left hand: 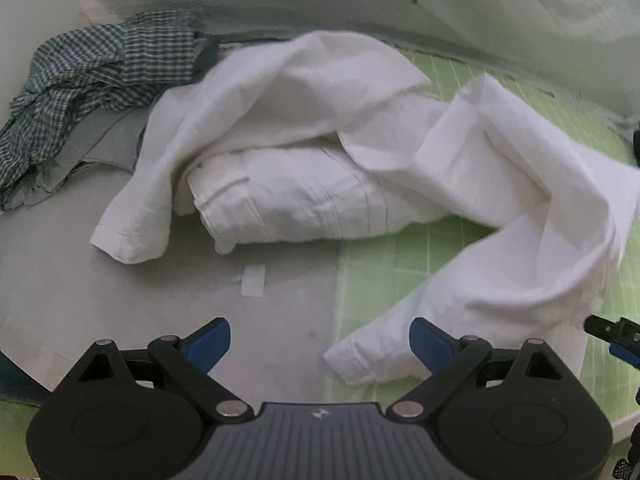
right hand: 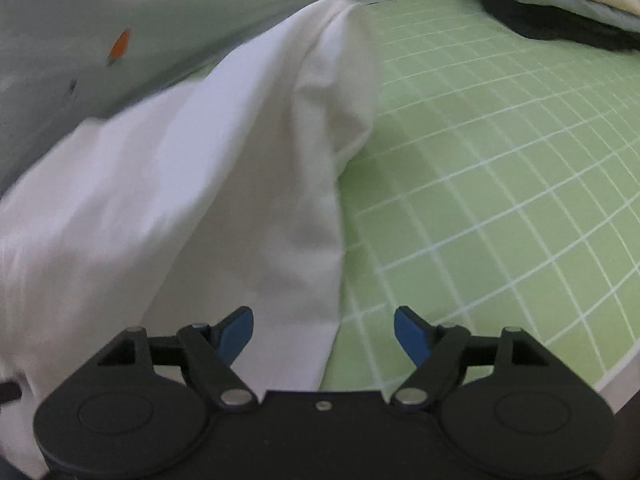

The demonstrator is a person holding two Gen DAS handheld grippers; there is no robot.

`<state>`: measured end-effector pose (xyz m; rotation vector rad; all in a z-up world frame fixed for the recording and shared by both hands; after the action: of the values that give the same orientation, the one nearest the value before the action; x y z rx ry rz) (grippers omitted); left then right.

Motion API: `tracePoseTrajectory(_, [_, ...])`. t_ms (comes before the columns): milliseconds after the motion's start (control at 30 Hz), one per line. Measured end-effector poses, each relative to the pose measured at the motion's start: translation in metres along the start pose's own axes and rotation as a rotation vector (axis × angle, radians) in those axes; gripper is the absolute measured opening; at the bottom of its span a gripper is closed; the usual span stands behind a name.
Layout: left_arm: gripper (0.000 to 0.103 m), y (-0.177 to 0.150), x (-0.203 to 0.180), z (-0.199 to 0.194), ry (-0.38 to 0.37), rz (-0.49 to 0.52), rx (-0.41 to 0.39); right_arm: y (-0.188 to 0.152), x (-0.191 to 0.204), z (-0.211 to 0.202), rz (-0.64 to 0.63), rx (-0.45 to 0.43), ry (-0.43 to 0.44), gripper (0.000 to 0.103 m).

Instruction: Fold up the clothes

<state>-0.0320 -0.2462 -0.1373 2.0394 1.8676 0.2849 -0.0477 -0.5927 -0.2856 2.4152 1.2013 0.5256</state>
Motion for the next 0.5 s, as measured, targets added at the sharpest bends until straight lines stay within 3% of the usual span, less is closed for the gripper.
tracePoseTrajectory(300, [0.096,-0.004,-0.007,0.003,0.006,0.097,0.027,-0.021,0.018,0.006,-0.094,0.028,0.001,0.073])
tracePoseTrajectory(433, [0.096,-0.002,-0.012,0.003,0.008,0.107,0.026,-0.021,0.014,0.004,-0.112,0.018,-0.003,0.042])
tracePoseTrajectory(500, [0.096,-0.002,-0.016,0.002,0.009,0.109,0.024,-0.021,0.012,0.003,-0.122,0.013,-0.004,0.033])
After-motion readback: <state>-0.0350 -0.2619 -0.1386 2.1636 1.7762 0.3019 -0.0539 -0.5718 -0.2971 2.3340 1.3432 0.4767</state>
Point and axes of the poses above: each gripper's, at about its wrist camera, not at the fingertips, and z roughly the way its jaws point, x to its left, y to its top, the point moved 8 cm from there along z, roughly the way its jaws point, and after that the axes turned 12 degrees about -z, right-handed, at the moved point
